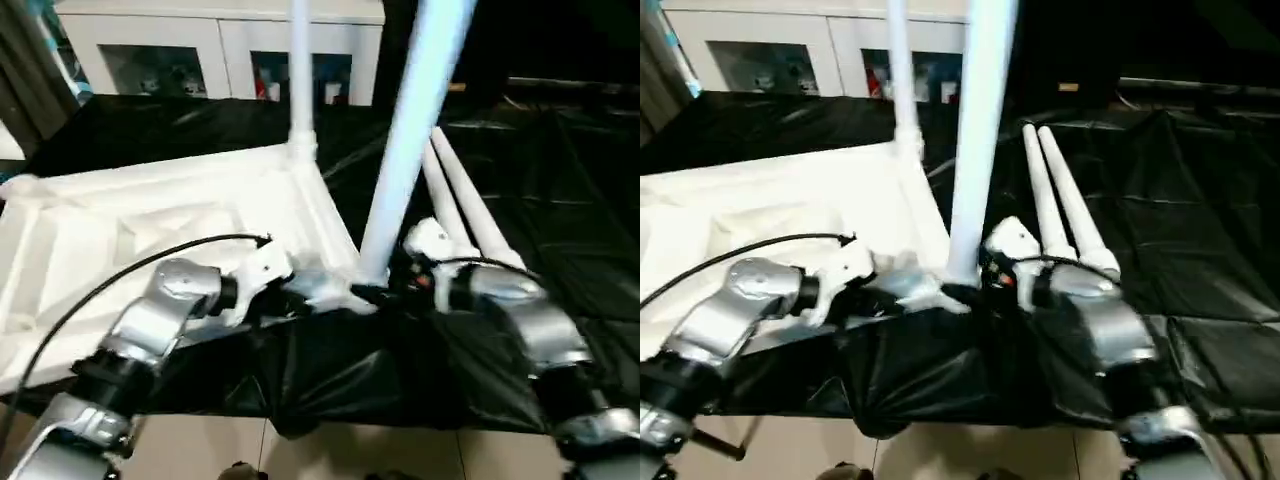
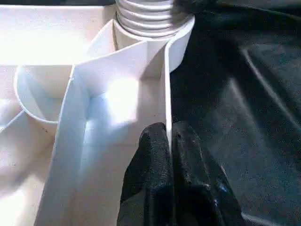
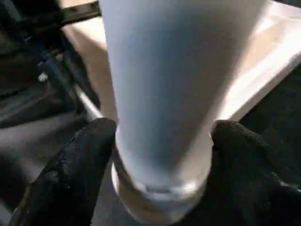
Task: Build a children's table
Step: Rotate leg to tighten
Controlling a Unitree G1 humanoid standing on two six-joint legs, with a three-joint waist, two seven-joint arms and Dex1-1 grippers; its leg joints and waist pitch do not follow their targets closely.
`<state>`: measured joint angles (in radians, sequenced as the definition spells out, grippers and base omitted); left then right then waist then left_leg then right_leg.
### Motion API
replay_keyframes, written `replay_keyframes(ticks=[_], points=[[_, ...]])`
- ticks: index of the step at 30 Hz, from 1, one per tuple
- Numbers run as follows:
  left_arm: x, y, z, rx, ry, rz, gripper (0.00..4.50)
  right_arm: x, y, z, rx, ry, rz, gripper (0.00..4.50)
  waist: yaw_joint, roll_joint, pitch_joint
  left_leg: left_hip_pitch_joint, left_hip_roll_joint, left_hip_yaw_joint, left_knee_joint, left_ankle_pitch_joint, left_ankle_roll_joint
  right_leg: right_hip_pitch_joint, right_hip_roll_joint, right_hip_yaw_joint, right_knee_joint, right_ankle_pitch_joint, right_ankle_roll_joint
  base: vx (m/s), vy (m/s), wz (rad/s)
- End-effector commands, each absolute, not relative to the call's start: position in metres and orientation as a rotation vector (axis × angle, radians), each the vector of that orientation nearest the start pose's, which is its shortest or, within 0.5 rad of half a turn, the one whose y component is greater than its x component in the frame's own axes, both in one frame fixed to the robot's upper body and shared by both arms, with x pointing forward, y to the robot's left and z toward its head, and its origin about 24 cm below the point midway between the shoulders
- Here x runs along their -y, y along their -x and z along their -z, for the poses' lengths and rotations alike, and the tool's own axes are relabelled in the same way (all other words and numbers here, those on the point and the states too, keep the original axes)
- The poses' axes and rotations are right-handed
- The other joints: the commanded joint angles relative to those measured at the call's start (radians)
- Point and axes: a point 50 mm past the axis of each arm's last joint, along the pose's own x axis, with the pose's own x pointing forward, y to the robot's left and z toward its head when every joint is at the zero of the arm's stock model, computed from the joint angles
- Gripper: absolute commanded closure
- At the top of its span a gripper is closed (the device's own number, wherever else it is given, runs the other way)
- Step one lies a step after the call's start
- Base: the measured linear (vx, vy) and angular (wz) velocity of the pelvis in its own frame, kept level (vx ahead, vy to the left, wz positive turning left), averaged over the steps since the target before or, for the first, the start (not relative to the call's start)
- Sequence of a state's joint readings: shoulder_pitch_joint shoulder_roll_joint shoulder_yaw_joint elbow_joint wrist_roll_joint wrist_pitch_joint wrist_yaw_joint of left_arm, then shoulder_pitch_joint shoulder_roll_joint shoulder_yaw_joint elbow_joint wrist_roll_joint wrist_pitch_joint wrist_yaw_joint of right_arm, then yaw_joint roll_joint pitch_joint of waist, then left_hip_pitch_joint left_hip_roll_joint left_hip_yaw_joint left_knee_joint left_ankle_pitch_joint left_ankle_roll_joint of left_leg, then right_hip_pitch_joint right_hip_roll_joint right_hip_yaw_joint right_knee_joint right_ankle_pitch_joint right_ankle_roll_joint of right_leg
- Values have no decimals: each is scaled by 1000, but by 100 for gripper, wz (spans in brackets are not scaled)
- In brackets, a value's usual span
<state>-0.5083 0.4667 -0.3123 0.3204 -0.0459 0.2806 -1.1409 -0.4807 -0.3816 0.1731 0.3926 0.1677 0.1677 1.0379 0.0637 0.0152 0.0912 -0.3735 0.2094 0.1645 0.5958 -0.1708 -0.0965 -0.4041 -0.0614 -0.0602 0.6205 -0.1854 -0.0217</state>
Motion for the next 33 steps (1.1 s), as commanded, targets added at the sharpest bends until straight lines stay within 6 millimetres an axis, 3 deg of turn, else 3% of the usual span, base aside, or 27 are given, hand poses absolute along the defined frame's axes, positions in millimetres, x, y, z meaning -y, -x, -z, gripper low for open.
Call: replay_keyframes(ticks=[1, 4, 6, 9, 11, 16, 18, 21, 23, 24, 26, 28, 33], points=[[-134, -299, -67, -438, -402, 1340, 450, 141, -309, -74, -238, 211, -1175, 83, -1, 3, -81, 8, 15, 3, -64, -172, 76, 57, -63, 44, -68, -115, -253, 0, 0, 0], [-137, -298, -68, -441, -399, 1355, 450, 142, -309, -75, -239, 205, -1181, 83, 0, 5, -80, 10, 15, 4, -65, -178, 69, 56, -64, 45, -70, -138, -251, 0, 0, 0], [-138, -298, -69, -443, -401, 1359, 450, 141, -308, -75, -247, 202, -1193, 116, 1, 4, -81, 10, 15, 3, -66, -180, 65, 57, -64, 45, -70, -146, -245, 0, 0, 0], [-139, -299, -69, -442, -402, 1361, 450, 137, -306, -73, -257, 193, -1211, 121, 1, 4, -80, 10, 16, 3, -66, -183, 63, 56, -63, 44, -70, -148, -246, 0, 0, 0], [-139, -299, -69, -440, -401, 1361, 450, 135, -304, -72, -263, 180, -1219, 159, 0, 2, -80, 10, 15, 4, -66, -185, 62, 56, -64, 45, -71, -150, -245, 0, 0, 0], [-137, -302, -68, -433, -408, 1314, 450, 132, -302, -63, -289, 166, -1204, 186, 1, 3, -80, 10, 16, 3, -67, -183, 59, 56, -65, 45, -71, -154, -241, 0, 0, 0], [-137, -309, -65, -443, -417, 1226, 450, 133, -305, -57, -311, 164, -1133, 187, -1, 3, -77, 11, 17, 4, -68, -194, 53, 52, -64, 45, -74, -174, -239, 0, 0, 0], [-134, -320, -64, -447, -398, 1108, 450, 133, -315, -48, -339, 130, -975, 190, -4, 1, -66, 21, 12, 5, -73, -269, 27, 44, -66, 45, -92, -344, -199, 0, 0, 0], [-132, -323, -65, -444, -386, 1075, 450, 133, -318, -45, -351, 116, -914, 190, -7, -1, -66, 21, 9, 0, -75, -292, 14, 47, -68, 41, -100, -427, -168, 0, 0, 0], [-127, -329, -66, -434, -369, 1017, 450, 132, -323, -41, -364, 75, -821, 190, -8, -4, -68, 19, 10, -1, -75, -284, 12, 48, -70, 42, -100, -431, -161, 0, 0, 0], [-117, -340, -69, -418, -326, 905, 450, 126, -330, -32, -392, -9, -664, 190, -14, -2, -66, 23, 8, 1, -74, -295, 9, 37, -69, 43, -106, -460, -152, 0, 0, 0], [-106, -346, -71, -407, -296, 848, 450, 118, -334, -26, -417, -66, -565, 192, -12, -2, -66, 21, 7, -3, -75, -292, 6, 40, -70, 38, -110, -476, -140, 0, 0, 0], [-81, -345, -73, -374, -284, 894, 450, 87, -339, -28, -405, -112, -560, 197, -16, 0, -68, 21, 7, -4, -79, -304, 18, 39, -69, 35, -116, -465, -127, 0, 0, 0]])
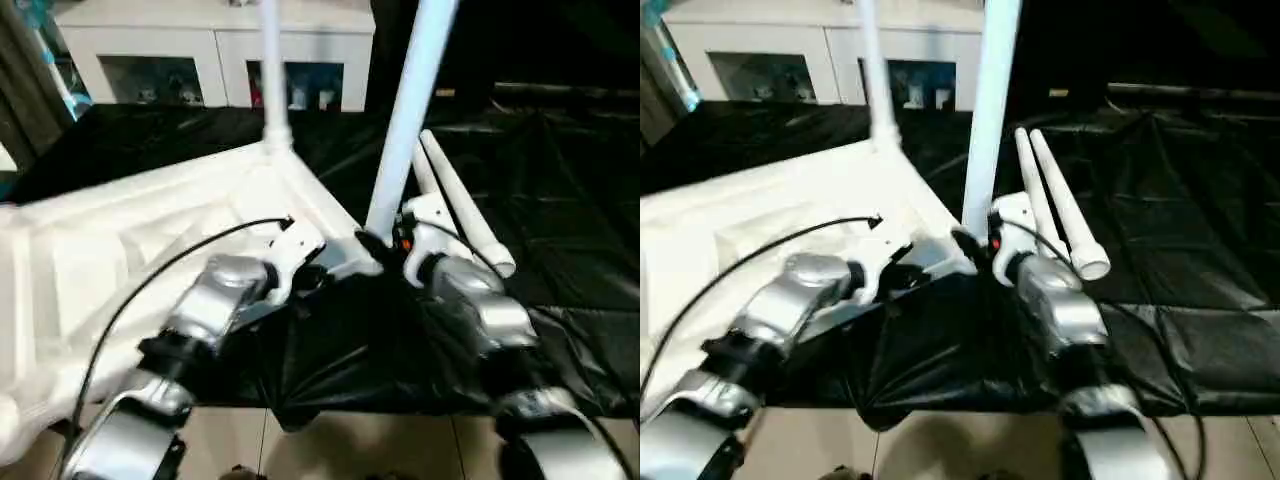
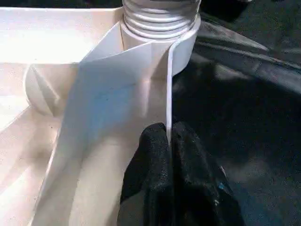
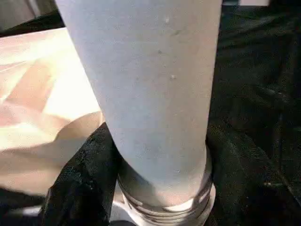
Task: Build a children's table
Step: Rotate leg to tighten
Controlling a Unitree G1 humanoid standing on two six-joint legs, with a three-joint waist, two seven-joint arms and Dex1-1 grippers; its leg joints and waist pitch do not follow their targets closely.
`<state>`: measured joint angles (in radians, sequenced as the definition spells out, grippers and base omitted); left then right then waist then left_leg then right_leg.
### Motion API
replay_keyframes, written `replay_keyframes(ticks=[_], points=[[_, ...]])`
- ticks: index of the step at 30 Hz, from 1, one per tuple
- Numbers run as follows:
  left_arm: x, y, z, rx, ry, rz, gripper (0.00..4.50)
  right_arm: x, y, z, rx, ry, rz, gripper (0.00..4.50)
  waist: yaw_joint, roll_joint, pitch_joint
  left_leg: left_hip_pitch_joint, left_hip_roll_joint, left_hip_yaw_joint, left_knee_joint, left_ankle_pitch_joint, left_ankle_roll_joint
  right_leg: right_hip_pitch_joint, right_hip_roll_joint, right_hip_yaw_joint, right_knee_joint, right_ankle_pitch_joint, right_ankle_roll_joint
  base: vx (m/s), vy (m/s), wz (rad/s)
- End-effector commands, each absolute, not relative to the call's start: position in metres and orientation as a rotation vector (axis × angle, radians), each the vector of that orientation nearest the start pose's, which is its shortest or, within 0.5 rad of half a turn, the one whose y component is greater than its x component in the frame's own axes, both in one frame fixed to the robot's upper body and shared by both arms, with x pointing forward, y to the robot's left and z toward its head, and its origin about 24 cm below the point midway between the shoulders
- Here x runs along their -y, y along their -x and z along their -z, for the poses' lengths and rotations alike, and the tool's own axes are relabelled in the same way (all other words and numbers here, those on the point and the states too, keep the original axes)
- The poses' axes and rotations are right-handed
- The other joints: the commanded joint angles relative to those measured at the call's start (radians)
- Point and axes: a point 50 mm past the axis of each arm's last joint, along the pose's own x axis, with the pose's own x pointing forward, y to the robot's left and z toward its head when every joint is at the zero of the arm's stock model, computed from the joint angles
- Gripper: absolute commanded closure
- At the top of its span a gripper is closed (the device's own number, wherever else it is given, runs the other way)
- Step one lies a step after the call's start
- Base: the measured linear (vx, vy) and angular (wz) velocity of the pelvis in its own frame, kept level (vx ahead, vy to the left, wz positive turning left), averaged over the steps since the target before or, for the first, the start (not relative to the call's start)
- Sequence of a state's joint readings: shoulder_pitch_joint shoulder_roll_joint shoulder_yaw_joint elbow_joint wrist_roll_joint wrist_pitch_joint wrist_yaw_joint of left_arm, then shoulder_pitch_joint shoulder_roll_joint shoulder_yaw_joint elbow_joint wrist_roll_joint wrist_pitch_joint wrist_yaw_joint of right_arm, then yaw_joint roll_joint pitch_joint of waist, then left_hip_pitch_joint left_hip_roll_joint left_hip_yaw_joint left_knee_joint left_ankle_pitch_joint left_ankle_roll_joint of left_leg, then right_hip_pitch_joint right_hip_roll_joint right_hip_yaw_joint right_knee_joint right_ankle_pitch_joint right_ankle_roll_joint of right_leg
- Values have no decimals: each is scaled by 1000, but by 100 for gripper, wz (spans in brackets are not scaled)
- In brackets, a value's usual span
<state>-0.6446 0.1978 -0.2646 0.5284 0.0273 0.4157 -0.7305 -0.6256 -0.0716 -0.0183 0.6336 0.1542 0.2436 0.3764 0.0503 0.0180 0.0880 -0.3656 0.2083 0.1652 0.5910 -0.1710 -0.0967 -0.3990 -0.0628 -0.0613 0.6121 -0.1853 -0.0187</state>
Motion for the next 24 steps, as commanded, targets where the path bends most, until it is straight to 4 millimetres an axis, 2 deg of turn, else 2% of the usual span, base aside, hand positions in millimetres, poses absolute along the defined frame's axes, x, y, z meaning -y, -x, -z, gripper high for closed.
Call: replay_keyframes(ticks=[1, 2, 3, 5, 6, 7, 10, 11, 12, 13, 14, 15, 17, 20, 22, 24], points=[[-80, -344, -73, -368, -291, 914, 450, 84, -339, -32, -385, -125, -597, 166, -2, -2, -65, 13, 8, -4, -74, -306, 20, 33, -67, 36, -109, -464, -128, 0, 0, 0], [-80, -343, -72, -370, -295, 926, 450, 83, -339, -35, -370, -132, -619, 148, -1, -2, -66, 14, 8, -4, -74, -306, 21, 32, -68, 37, -108, -458, -129, 0, 0, 0], [-82, -341, -72, -368, -301, 944, 450, 84, -339, -37, -359, -148, -641, 134, 0, 1, -67, 9, 8, -5, -76, -300, 25, 38, -67, 37, -104, -436, -134, 0, 0, 0], [-87, -338, -71, -374, -310, 970, 450, 88, -339, -41, -342, -127, -682, 132, 1, -1, -69, 9, 11, -4, -76, -292, 31, 38, -68, 40, -102, -405, -143, 0, 0, 0], [-87, -338, -71, -374, -310, 970, 450, 88, -339, -41, -342, -127, -682, 117, 0, -2, -68, 6, 10, -4, -77, -288, 32, 39, -67, 40, -100, -395, -147, 0, 0, 0], [-92, -335, -70, -373, -319, 1007, 450, 94, -338, -44, -328, -87, -722, 102, 1, -4, -70, 6, 10, -3, -76, -279, 33, 40, -67, 39, -100, -390, -151, 0, 0, 0], [-104, -325, -69, -368, -338, 1119, 450, 109, -332, -50, -307, -11, -838, 102, 2, -5, -72, 3, 12, -1, -75, -257, 42, 44, -68, 42, -97, -366, -156, 0, 0, 0], [-109, -321, -69, -390, -330, 1142, 450, 115, -329, -52, -301, 20, -890, 102, 5, -3, -77, 0, 14, -1, -73, -228, 47, 49, -69, 43, -90, -318, -166, 0, 0, 0], [-110, -321, -69, -389, -330, 1147, 450, 116, -329, -52, -301, 25, -898, 102, 7, -2, -79, 2, 16, 0, -71, -215, 50, 47, -69, 44, -87, -291, -177, 0, 0, 0], [-115, -315, -70, -386, -334, 1200, 450, 124, -325, -56, -295, 62, -963, 102, 9, -2, -86, -2, 15, 1, -66, -167, 61, 53, -68, 44, -77, -203, -207, 53, -12, 2], [-115, -315, -70, -387, -335, 1205, 450, 125, -325, -56, -295, 65, -967, 102, 10, -1, -89, -5, 17, 1, -65, -139, 65, 56, -67, 44, -69, -155, -216, 56, -5, -1], [-120, -309, -69, -402, -344, 1265, 450, 132, -321, -60, -296, 98, -1030, 102, 10, 1, -89, -6, 16, 2, -63, -107, 78, 54, -61, 42, -61, -78, -236, 56, -5, -1], [-122, -307, -69, -407, -349, 1288, 450, 135, -320, -61, -295, 112, -1050, 102, 12, 4, -90, -4, 17, 3, -60, -99, 92, 55, -62, 41, -55, -25, -260, 26, 3, -1], [-126, -302, -69, -423, -349, 1326, 450, 140, -318, -62, -304, 146, -1084, 102, 13, 5, -90, 0, 18, 6, -61, -117, 98, 54, -61, 41, -52, -1, -281, 0, 0, 0], [-131, -300, -70, -431, -352, 1346, 450, 144, -318, -65, -303, 165, -1105, 102, 14, 4, -87, 3, 19, 7, -62, -137, 94, 53, -62, 41, -56, -30, -280, 0, 0, 0], [-135, -300, -70, -435, -363, 1354, 450, 145, -318, -68, -288, 164, -1124, 102, 15, 3, -83, 4, 18, 8, -64, -172, 82, 53, -64, 42, -63, -98, -267, 0, 0, 0]])
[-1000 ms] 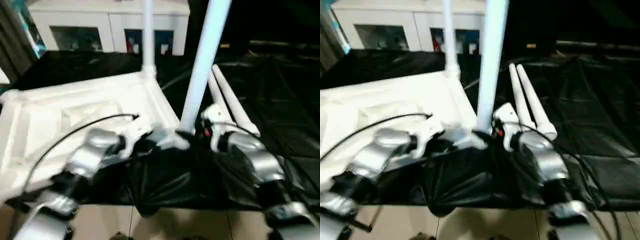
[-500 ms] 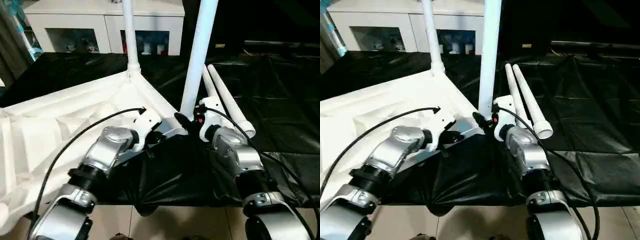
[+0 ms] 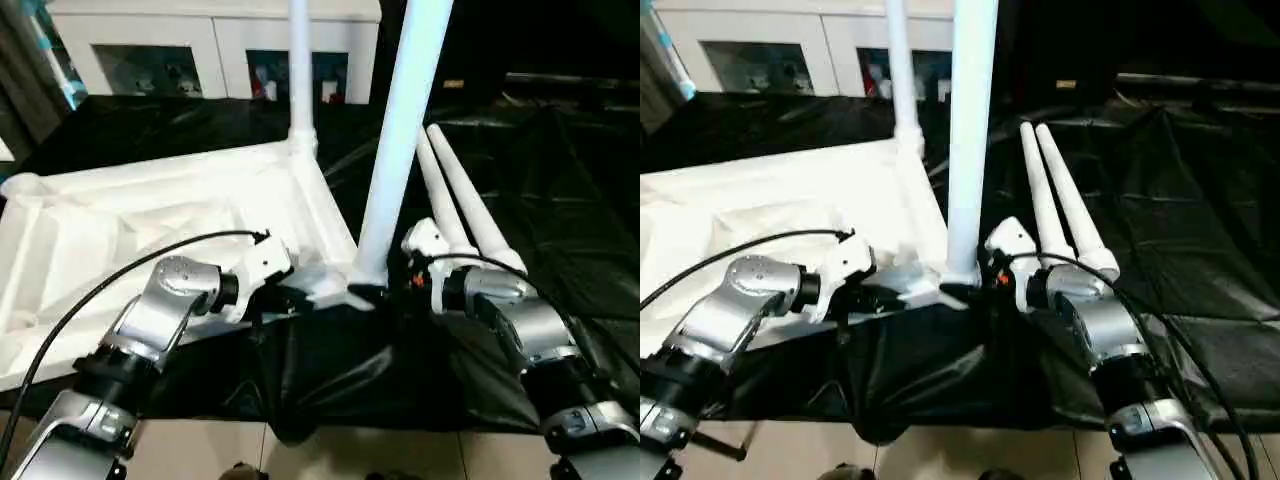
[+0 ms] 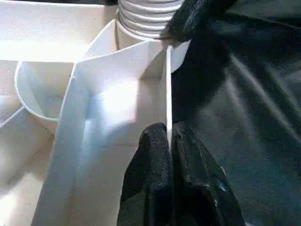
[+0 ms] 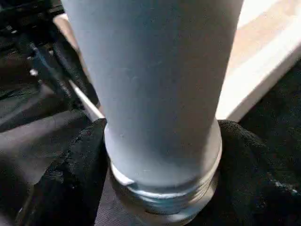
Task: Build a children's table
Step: Rotate leg to tighten
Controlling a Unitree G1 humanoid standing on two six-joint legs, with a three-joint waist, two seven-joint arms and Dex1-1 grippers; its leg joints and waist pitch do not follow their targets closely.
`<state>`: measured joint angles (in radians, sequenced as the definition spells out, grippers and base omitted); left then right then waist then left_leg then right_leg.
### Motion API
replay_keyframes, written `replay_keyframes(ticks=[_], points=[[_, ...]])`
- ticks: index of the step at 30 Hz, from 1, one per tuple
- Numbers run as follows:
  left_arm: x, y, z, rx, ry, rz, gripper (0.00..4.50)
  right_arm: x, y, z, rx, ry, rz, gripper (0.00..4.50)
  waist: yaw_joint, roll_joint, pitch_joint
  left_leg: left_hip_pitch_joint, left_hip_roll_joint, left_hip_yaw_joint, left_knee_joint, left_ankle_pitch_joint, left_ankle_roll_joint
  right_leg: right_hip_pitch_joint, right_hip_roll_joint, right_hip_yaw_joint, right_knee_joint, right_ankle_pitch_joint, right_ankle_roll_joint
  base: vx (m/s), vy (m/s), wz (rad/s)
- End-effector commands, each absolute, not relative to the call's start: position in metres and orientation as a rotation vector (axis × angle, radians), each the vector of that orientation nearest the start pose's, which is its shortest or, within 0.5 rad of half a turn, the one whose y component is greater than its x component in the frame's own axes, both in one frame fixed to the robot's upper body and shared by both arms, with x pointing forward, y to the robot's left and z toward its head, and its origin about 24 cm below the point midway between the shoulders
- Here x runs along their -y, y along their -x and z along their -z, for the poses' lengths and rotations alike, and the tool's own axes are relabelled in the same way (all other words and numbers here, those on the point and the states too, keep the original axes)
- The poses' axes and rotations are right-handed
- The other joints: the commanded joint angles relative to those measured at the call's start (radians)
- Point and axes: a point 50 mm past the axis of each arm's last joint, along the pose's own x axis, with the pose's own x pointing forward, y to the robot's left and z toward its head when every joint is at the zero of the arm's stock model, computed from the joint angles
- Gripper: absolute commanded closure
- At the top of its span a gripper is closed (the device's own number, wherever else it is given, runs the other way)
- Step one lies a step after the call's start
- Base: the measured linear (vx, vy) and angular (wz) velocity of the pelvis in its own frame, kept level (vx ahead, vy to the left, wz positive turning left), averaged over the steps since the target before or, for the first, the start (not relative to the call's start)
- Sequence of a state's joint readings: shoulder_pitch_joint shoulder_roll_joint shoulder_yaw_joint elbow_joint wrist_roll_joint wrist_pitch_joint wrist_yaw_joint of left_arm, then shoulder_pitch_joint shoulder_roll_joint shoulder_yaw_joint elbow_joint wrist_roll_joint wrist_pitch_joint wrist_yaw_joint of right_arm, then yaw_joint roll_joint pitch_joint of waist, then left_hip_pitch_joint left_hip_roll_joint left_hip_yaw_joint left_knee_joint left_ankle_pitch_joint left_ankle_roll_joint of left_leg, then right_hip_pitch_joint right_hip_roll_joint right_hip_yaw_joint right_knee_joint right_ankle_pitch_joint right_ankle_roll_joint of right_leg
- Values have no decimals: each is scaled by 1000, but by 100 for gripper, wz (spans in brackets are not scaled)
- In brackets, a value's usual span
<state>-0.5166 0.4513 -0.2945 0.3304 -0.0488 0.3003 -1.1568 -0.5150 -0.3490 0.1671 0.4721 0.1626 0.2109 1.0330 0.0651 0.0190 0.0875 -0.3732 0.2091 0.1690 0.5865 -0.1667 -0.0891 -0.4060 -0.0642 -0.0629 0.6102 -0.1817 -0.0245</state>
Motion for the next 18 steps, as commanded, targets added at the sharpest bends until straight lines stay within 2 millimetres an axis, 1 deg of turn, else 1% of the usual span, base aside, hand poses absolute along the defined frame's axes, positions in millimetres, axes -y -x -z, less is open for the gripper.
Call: replay_keyframes(ticks=[1, 3, 4, 5, 6, 7, 8, 11, 14, 15, 16, 17, 18], points=[[-137, -300, -71, -437, -366, 1355, 450, 143, -317, -70, -280, 159, -1140, 102, 0, 1, -82, 11, 18, 3, -60, -183, 71, 60, -63, 44, -63, -119, -256, 0, 0, 0], [-137, -300, -71, -439, -368, 1356, 450, 142, -316, -70, -275, 152, -1154, 102, 0, 1, -81, 13, 18, 3, -61, -193, 60, 58, -64, 45, -67, -167, -241, 0, 0, 0], [-138, -299, -71, -440, -369, 1358, 450, 141, -315, -71, -273, 148, -1164, 126, -1, -1, -80, 12, 18, 3, -61, -192, 59, 58, -64, 45, -67, -171, -239, 0, 0, 0], [-138, -299, -71, -440, -369, 1358, 450, 141, -315, -71, -273, 148, -1164, 126, 0, -1, -81, 12, 17, 3, -60, -186, 60, 58, -64, 45, -66, -169, -237, 0, 0, 0], [-139, -299, -71, -442, -370, 1359, 450, 139, -313, -69, -274, 138, -1188, 137, 0, -3, -81, 11, 17, 3, -60, -180, 62, 58, -63, 45, -66, -164, -236, 0, 0, 0], [-139, -299, -71, -442, -370, 1359, 450, 139, -313, -69, -274, 138, -1188, 137, 1, -2, -81, 10, 17, 3, -60, -175, 62, 58, -63, 45, -65, -160, -235, 0, 0, 0], [-139, -299, -71, -442, -370, 1356, 450, 138, -311, -68, -278, 127, -1199, 157, 0, -2, -82, 10, 17, 3, -60, -166, 64, 58, -63, 45, -63, -148, -238, 0, 0, 0], [-138, -300, -70, -439, -370, 1344, 450, 137, -310, -66, -281, 111, -1200, 168, 0, -2, -84, 8, 16, 2, -58, -147, 70, 60, -62, 44, -59, -114, -245, 0, 0, 0], [-136, -303, -69, -433, -366, 1310, 450, 137, -311, -62, -279, 102, -1158, 173, 0, -2, -84, 8, 17, 2, -58, -148, 71, 59, -63, 44, -60, -114, -246, 0, 0, 0], [-134, -306, -68, -431, -364, 1274, 450, 137, -314, -60, -284, 96, -1104, 174, -2, -1, -82, 9, 16, 2, -59, -157, 65, 59, -63, 44, -62, -131, -243, 0, 0, 0], [-134, -306, -68, -431, -364, 1274, 450, 137, -314, -60, -284, 96, -1104, 175, -3, -1, -82, 8, 15, 2, -59, -160, 63, 59, -63, 44, -63, -138, -242, 0, 0, 0], [-130, -313, -67, -421, -360, 1208, 450, 138, -321, -54, -301, 84, -990, 175, -4, -3, -82, 9, 14, 3, -59, -168, 59, 59, -62, 44, -64, -152, -237, 0, 0, 0], [-130, -313, -67, -420, -359, 1203, 450, 138, -322, -54, -302, 83, -981, 175, -6, -2, -78, 10, 13, 3, -60, -182, 51, 56, -62, 44, -70, -187, -231, 0, 0, 0]])
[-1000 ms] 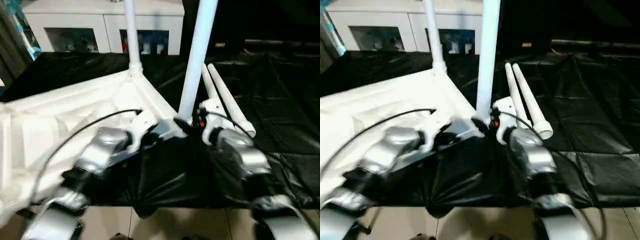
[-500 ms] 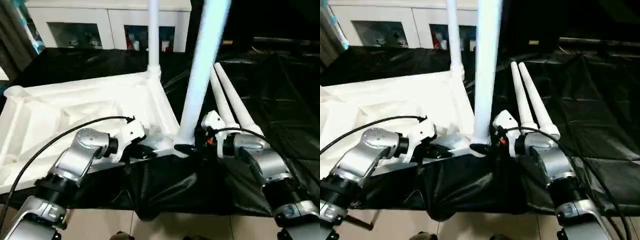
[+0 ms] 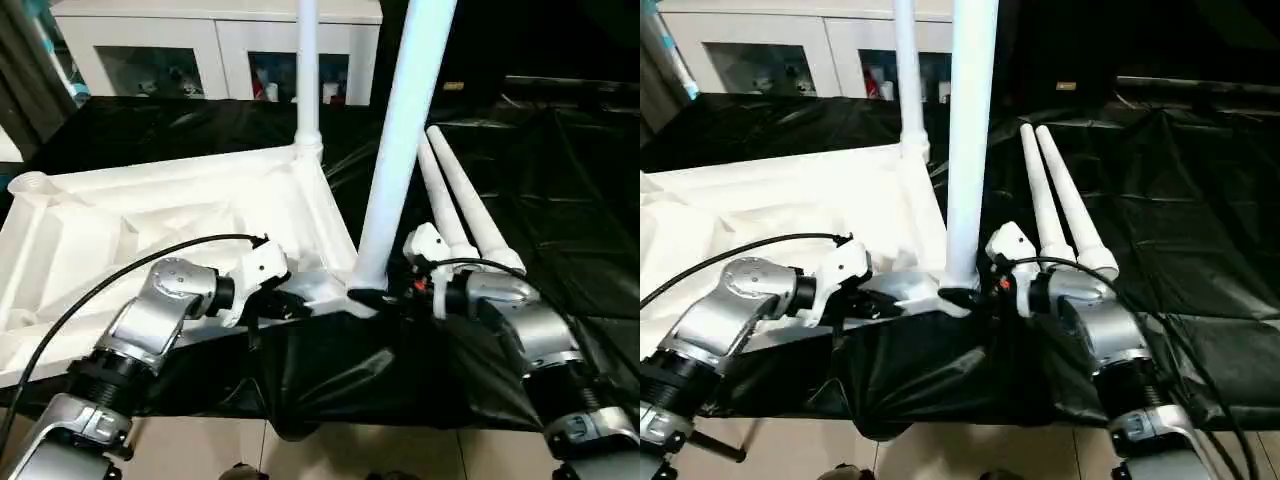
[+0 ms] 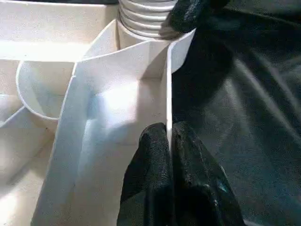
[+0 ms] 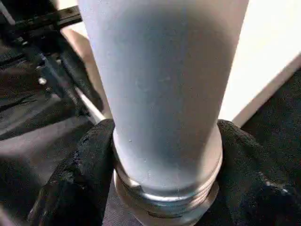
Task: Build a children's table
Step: Rotate leg to tighten
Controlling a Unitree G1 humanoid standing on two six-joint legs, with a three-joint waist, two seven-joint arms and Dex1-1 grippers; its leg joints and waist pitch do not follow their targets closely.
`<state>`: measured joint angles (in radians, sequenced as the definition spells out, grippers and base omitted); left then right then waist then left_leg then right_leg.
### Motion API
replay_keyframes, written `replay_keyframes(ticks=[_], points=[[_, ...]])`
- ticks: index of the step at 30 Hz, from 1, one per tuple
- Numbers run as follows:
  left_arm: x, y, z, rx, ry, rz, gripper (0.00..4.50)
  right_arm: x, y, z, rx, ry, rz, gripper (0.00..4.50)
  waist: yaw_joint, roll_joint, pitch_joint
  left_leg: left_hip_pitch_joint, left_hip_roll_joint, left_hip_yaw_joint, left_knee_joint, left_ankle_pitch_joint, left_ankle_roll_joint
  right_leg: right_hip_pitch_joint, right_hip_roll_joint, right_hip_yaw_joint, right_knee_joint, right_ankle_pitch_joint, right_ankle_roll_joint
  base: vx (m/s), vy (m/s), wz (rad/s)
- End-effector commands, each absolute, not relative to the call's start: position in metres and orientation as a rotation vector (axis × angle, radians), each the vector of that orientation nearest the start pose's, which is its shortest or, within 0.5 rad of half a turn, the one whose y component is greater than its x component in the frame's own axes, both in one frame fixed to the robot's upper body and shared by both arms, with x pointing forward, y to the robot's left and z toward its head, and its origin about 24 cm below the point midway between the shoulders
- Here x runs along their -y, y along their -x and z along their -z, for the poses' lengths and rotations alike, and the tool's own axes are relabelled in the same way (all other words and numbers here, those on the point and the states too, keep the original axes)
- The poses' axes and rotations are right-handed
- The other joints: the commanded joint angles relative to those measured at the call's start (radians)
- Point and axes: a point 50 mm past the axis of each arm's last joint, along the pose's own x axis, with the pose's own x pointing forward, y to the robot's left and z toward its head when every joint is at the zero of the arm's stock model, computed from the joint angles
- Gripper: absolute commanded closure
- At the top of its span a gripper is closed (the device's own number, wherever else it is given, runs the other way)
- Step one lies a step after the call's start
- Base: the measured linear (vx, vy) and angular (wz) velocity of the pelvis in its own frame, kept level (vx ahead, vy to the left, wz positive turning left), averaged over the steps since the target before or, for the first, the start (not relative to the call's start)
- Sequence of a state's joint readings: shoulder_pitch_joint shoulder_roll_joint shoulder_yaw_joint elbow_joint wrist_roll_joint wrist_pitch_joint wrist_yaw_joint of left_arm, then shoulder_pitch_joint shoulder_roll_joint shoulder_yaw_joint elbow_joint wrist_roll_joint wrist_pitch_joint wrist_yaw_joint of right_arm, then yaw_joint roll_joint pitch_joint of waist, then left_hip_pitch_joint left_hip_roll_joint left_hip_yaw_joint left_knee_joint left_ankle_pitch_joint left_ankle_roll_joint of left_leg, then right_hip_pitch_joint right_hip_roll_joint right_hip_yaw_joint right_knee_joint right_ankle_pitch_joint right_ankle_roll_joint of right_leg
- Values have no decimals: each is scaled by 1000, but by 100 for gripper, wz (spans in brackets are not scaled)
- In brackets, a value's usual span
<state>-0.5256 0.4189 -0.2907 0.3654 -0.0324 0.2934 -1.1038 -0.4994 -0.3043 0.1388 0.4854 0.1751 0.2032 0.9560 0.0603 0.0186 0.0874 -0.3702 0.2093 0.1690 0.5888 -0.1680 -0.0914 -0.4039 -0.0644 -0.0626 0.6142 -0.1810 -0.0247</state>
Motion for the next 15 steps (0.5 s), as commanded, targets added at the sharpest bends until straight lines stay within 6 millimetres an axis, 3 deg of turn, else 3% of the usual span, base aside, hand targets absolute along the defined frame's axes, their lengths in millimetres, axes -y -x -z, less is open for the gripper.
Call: replay_keyframes(ticks=[1, 3, 4, 5, 8, 12, 13, 15], points=[[-124, -320, -66, -412, -347, 1141, 450, 138, -328, -48, -314, 62, -868, 175, -3, 1, -78, 8, 12, 3, -62, -184, 45, 53, -63, 45, -74, -203, -227, 0, 0, 0], [-119, -325, -66, -402, -345, 1098, 450, 137, -332, -44, -327, 35, -780, 176, -3, -2, -77, 12, 11, 1, -64, -204, 26, 53, -66, 43, -81, -270, -206, 0, 0, 0], [-111, -330, -65, -395, -342, 1045, 450, 134, -336, -38, -338, 12, -675, 176, -3, 2, -78, 12, 11, 0, -64, -207, 24, 54, -65, 43, -81, -277, -201, 0, 0, 0], [-104, -333, -64, -392, -337, 1014, 450, 130, -338, -33, -355, -6, -599, 176, -7, 1, -76, 13, 11, 2, -65, -211, 20, 47, -65, 46, -84, -285, -195, 0, 0, 0], [-93, -335, -63, -386, -325, 981, 450, 121, -338, -27, -369, -15, -541, 176, -4, -2, -78, 11, 8, 1, -64, -204, 23, 52, -65, 43, -87, -300, -180, 0, 0, 0], [-76, -335, -64, -366, -307, 986, 450, 97, -336, -26, -361, -50, -570, 176, -4, 3, -78, 9, 6, 1, -66, -224, 38, 47, -64, 42, -94, -336, -159, 0, 0, 0], [-75, -335, -64, -366, -307, 991, 450, 96, -336, -26, -357, -57, -577, 106, -4, 2, -79, 9, 7, 0, -67, -229, 38, 48, -63, 41, -93, -337, -155, 0, 0, 0], [-75, -332, -64, -360, -310, 1045, 450, 91, -336, -35, -307, -93, -659, 106, -4, 3, -80, 10, 8, 0, -68, -236, 42, 47, -63, 41, -94, -333, -157, 0, 0, 0]])
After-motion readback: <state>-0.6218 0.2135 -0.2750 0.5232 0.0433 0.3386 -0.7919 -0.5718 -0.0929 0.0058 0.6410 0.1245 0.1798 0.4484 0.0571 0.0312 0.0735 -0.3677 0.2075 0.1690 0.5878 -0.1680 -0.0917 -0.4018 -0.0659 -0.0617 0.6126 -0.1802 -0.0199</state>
